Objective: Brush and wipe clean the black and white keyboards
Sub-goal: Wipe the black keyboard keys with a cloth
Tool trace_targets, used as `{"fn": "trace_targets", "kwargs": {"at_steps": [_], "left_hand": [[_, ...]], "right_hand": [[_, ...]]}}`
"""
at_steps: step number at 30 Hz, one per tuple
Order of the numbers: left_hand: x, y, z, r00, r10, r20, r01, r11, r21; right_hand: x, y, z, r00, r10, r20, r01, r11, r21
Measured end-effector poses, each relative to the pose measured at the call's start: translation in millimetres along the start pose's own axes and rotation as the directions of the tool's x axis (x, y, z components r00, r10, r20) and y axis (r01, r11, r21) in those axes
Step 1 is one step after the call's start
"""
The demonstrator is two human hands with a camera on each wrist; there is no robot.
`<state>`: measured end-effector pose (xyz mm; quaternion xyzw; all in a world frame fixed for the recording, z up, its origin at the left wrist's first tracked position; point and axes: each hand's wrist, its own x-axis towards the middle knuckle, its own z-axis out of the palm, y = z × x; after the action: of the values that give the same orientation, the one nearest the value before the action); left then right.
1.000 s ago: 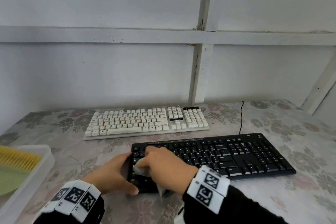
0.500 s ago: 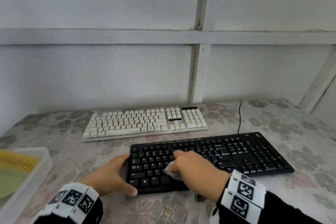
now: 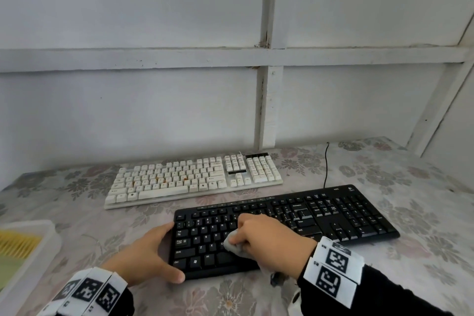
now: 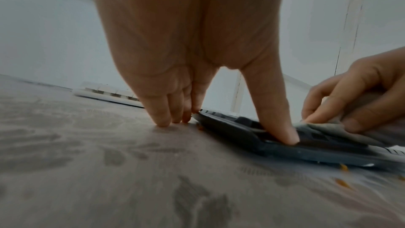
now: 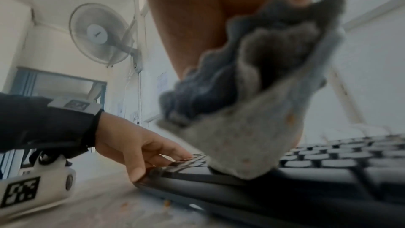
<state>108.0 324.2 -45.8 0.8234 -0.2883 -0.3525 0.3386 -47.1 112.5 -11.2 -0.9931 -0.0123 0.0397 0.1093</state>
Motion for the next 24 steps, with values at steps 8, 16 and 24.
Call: {"fn": "trace_targets", "kwargs": {"at_steps": [8,16,24], "left_hand": [[1.5,-2.7,0.5,1.0,0.02,0.003,-0.02,1.0,-0.017],[0.4,1.9,1.8,1.0,0.021,0.005,-0.021,1.0,-0.016],[3.4,-3.2,1.1,1.0,0.019,-0.008,-0.019,1.0,-0.01]], "right_hand": [[-33.6,41.2,-7.4,0.994,0.108,-0.005,-0.108,0.987,-0.118],[-51.2,56.0,-22.7,0.968,0.249,0.039,-0.243,0.963,-0.119],[-18.6,21.1,-36.3,0.954,0.298,0.015,-0.297,0.954,-0.049]]}}
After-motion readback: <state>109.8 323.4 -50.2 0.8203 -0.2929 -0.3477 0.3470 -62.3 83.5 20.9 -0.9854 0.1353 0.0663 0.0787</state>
